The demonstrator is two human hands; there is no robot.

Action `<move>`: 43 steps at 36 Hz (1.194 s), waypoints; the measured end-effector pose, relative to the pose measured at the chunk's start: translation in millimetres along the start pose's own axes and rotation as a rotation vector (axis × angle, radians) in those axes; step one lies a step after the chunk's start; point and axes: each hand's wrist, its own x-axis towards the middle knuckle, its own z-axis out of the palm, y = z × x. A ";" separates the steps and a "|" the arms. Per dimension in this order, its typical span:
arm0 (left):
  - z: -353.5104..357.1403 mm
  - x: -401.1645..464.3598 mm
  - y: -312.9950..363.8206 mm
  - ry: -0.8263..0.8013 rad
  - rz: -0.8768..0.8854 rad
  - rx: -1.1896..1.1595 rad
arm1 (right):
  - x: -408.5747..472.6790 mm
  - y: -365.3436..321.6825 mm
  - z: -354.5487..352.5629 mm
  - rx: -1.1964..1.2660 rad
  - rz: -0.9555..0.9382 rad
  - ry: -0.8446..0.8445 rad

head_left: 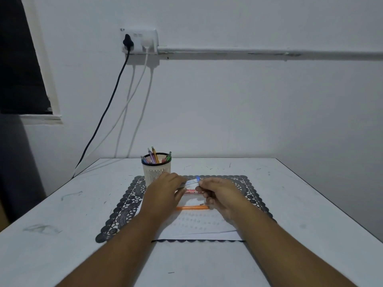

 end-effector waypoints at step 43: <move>-8.7 0.5 9.2 0.003 0.092 -0.089 | 6.6 4.7 8.8 0.266 0.269 -0.051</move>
